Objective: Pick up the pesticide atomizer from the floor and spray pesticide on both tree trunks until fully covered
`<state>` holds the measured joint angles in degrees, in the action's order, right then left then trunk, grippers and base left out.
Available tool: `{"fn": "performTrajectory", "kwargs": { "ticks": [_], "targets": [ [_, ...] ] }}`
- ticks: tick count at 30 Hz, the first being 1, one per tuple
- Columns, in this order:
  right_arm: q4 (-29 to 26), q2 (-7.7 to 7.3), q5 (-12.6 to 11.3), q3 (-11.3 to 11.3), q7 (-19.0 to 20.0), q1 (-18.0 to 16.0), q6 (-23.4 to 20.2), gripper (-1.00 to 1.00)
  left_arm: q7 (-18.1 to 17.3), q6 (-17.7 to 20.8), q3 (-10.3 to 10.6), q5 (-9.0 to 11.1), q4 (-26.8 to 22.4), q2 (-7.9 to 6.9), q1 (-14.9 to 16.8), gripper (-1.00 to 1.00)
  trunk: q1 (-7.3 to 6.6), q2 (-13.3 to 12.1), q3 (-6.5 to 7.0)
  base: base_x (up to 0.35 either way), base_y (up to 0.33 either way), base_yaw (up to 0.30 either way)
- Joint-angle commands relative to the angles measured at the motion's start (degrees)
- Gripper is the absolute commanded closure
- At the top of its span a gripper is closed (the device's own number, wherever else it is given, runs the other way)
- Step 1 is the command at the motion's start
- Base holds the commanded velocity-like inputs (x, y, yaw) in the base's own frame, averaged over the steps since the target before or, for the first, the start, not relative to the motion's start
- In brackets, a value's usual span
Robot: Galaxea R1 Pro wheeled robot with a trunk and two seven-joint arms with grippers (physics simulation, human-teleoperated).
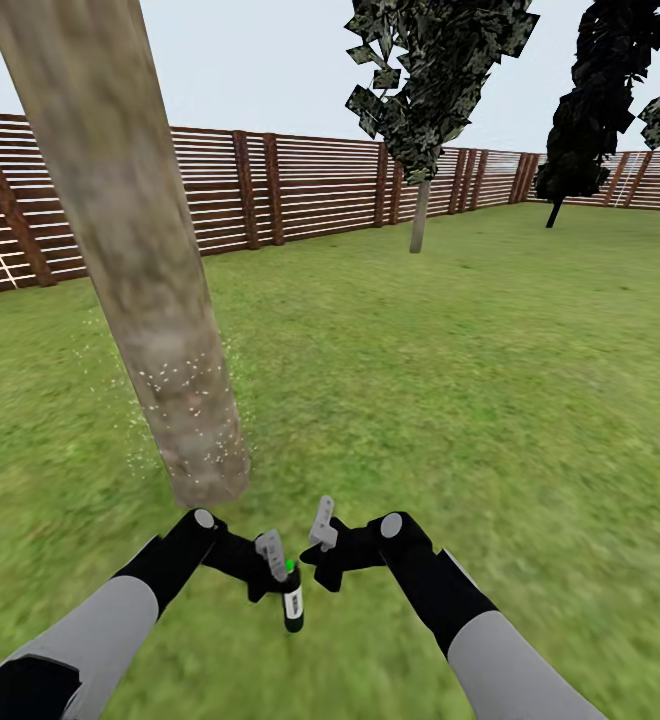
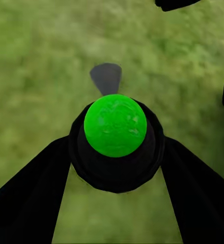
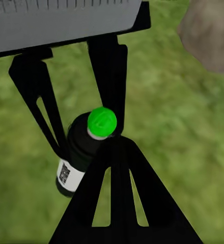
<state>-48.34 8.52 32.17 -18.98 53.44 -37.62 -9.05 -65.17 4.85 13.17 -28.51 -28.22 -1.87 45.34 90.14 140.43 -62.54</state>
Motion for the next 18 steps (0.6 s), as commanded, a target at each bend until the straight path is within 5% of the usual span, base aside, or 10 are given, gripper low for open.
{"fn": "performTrajectory", "kwargs": {
  "ticks": [1, 18],
  "targets": [
    [0.0, 0.0, 0.0, 0.0, 0.0, 0.0, 0.0, 1.0, 0.0, 0.0, 0.0, 0.3, 0.0, 0.01, 0.0, 1.0, 0.0, 0.0, 0.0, 0.0, 0.0, 0.0],
    [0.0, 0.0, 0.1, 0.0, 0.0, 0.0, 0.0, 1.0, -1.8, -0.1, -0.1, 2.3, -0.1, -0.12, 0.1, 1.0, 0.0, 0.0, 0.0, 0.0, 0.0, 0.0]
  ]
}}
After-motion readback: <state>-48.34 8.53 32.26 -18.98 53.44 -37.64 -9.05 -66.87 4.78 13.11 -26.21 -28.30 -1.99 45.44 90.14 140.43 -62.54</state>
